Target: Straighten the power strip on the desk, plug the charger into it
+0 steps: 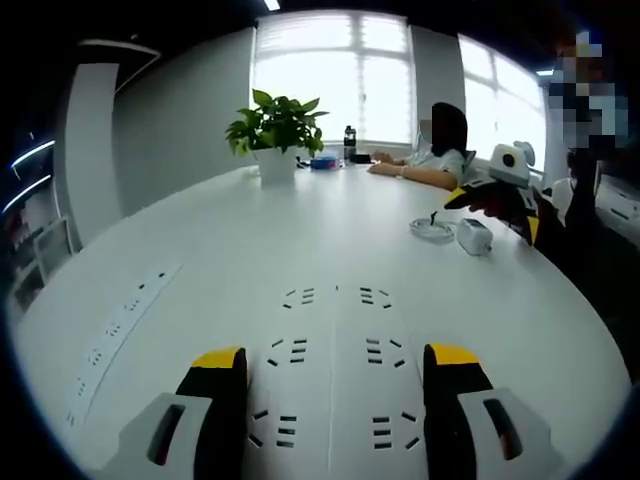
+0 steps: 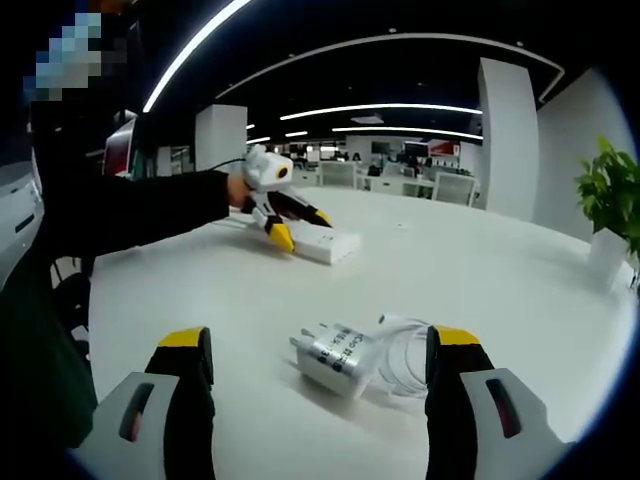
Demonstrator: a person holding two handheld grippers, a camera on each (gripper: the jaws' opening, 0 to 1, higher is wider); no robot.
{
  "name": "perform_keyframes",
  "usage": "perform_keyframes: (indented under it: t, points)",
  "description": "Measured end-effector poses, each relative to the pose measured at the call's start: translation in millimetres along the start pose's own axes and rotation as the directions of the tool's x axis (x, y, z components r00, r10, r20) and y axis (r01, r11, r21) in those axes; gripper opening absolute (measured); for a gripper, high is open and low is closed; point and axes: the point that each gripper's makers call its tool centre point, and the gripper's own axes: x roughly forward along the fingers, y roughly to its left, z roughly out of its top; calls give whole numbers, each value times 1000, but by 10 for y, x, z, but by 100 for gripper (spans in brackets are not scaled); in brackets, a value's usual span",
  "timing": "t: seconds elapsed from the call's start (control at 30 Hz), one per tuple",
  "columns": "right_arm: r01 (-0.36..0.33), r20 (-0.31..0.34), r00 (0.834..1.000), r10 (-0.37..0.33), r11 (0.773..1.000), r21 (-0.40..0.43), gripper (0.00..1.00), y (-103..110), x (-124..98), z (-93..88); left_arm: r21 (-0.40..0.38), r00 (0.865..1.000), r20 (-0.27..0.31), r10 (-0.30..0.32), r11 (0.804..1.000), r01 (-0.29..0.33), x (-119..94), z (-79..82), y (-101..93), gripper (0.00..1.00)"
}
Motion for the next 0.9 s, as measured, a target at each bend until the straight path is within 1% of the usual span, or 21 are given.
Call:
perform_keyframes:
  t: [0.03,0.17,0.27,0.5,0.67,0.9]
  points:
    - [0,-1,1000,0,1000,0,87,-3,-3,-1,-1,1000,-11,0,1000,0,1,-4,0,71]
    - [7,-3,1000,-7,1000,0,87,-22,-36,-1,11,996,-91,3,1000,-2,11,-29,-10,71]
    - [15,-2,1000,-15,1000,1,87,-41,-51,-1,18,994,-114,4,1000,-2,12,-39,-20,71]
    - [9,-3,1000,-9,1000,1,87,-22,-40,-11,21,995,-95,8,1000,-6,2,-34,-43,71]
    - [9,1,1000,-9,1000,6,87,-28,-37,-11,24,995,-102,9,1000,-7,2,-35,-46,71]
    - [5,0,1000,-5,1000,2,87,-11,-25,-7,23,996,-87,7,1000,-5,-3,-29,-48,71]
